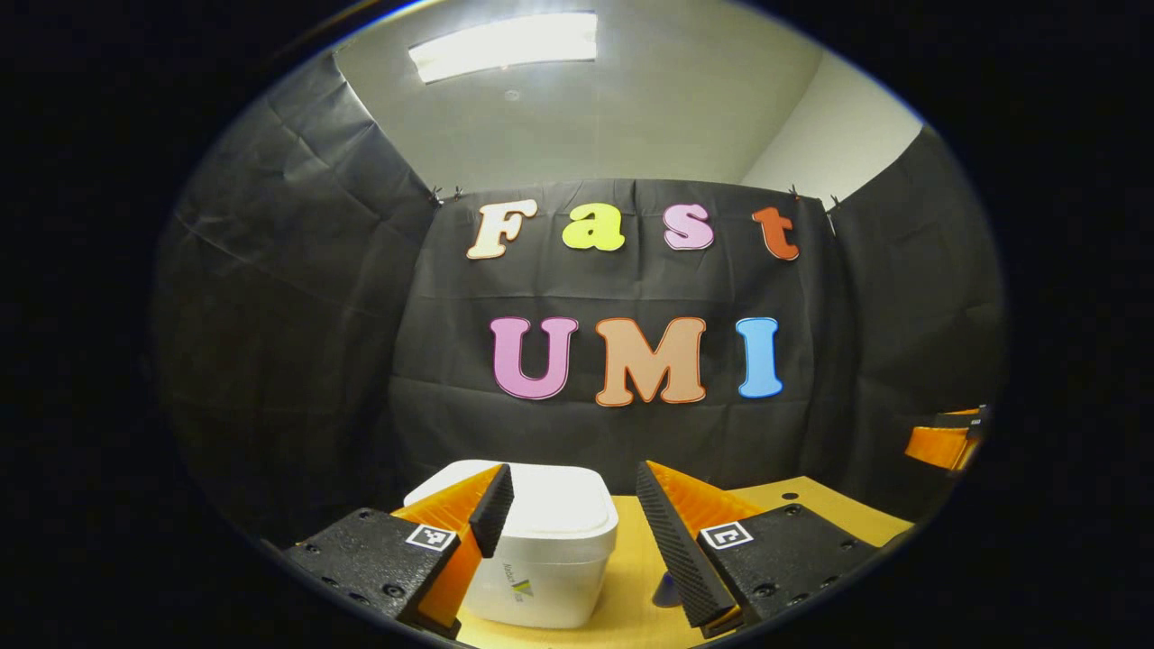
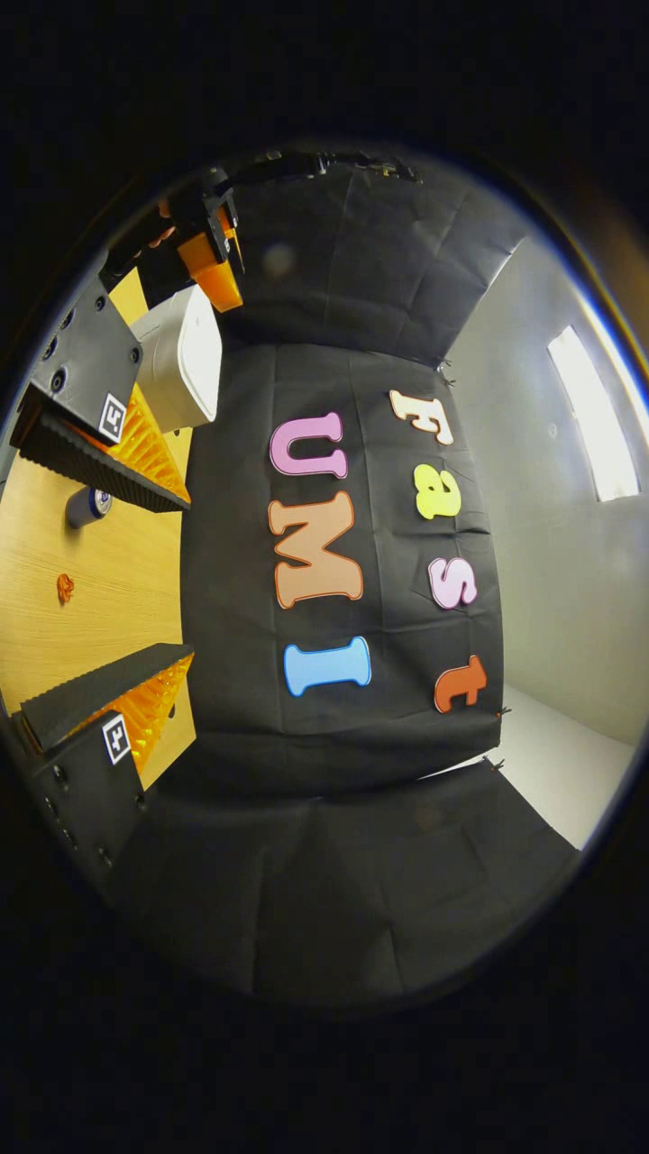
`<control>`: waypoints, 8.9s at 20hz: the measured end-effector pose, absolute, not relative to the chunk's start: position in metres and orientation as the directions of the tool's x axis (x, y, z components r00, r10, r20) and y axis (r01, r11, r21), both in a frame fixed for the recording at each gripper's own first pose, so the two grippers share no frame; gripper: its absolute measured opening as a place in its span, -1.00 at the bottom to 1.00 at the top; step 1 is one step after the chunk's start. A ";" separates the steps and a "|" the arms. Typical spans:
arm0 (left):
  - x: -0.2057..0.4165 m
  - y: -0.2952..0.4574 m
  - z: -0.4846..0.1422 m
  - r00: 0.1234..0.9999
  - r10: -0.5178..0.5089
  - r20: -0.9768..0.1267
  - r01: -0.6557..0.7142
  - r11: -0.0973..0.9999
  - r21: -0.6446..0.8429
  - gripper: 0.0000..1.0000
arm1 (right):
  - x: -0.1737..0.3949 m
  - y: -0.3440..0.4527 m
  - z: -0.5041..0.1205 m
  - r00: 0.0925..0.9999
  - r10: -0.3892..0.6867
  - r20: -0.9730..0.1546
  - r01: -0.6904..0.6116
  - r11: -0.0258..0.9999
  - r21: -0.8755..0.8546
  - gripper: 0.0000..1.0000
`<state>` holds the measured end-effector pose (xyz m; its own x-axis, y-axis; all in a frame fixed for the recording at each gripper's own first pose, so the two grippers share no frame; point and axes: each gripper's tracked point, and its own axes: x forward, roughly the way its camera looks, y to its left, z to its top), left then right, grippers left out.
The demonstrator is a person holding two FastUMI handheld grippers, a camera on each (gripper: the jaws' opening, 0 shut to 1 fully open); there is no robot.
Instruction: Press the lid of the desktop garbage bin to open it, pick up the crumpled paper on the desktop and throw it into the bin, then pick up the pop can on the desktop and drop it into the bin, and finally close the garbage bin lid.
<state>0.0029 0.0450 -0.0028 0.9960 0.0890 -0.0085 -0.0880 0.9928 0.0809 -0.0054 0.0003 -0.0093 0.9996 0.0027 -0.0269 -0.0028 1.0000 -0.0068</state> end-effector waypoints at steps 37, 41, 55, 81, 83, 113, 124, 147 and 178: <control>0.034 0.106 -0.082 0.970 0.235 -0.056 -0.227 0.966 0.122 -1.00 | 0.013 0.015 -0.043 0.990 0.030 -0.135 -0.034 0.999 -0.026 0.86; 0.040 0.104 -0.078 0.968 0.242 -0.073 -0.219 0.948 0.232 -1.00 | 0.015 0.013 -0.045 0.990 0.029 -0.135 -0.033 0.999 -0.028 0.86; 0.027 0.075 -0.014 0.984 0.174 0.022 -0.176 0.977 0.124 -1.00 | 0.025 -0.007 -0.077 0.983 -0.004 -0.184 -0.009 0.997 -0.071 0.86; -0.037 0.102 -0.051 0.956 0.283 -0.070 -0.265 0.943 0.201 0.87 | 0.142 -0.022 -0.338 0.657 0.073 -0.750 -0.216 0.972 -0.095 0.89; -0.041 0.109 -0.054 0.948 0.309 -0.080 -0.288 0.935 0.207 0.86 | 0.150 -0.022 -0.343 0.644 0.066 -0.763 -0.205 0.975 -0.089 0.83; -0.026 0.115 -0.064 0.953 0.292 -0.081 -0.274 0.945 0.178 0.86 | 0.185 0.049 -0.151 0.808 0.217 -0.547 -0.331 0.936 -0.118 -0.75; -0.045 0.124 -0.059 0.951 0.301 -0.075 -0.283 0.941 0.185 0.86 | 0.164 0.259 -0.014 0.748 0.601 -0.282 -0.650 0.749 -0.129 -0.77; -0.047 0.061 -0.047 0.991 0.088 -0.101 -0.068 0.980 0.186 0.86 | 0.153 0.254 0.033 0.775 0.625 -0.090 -0.627 0.779 0.005 0.95; 0.048 -0.089 -0.297 0.852 -0.216 -0.477 0.277 0.959 0.060 0.87 | 0.002 -0.047 0.070 0.997 -0.080 -0.018 0.080 0.997 -0.024 0.93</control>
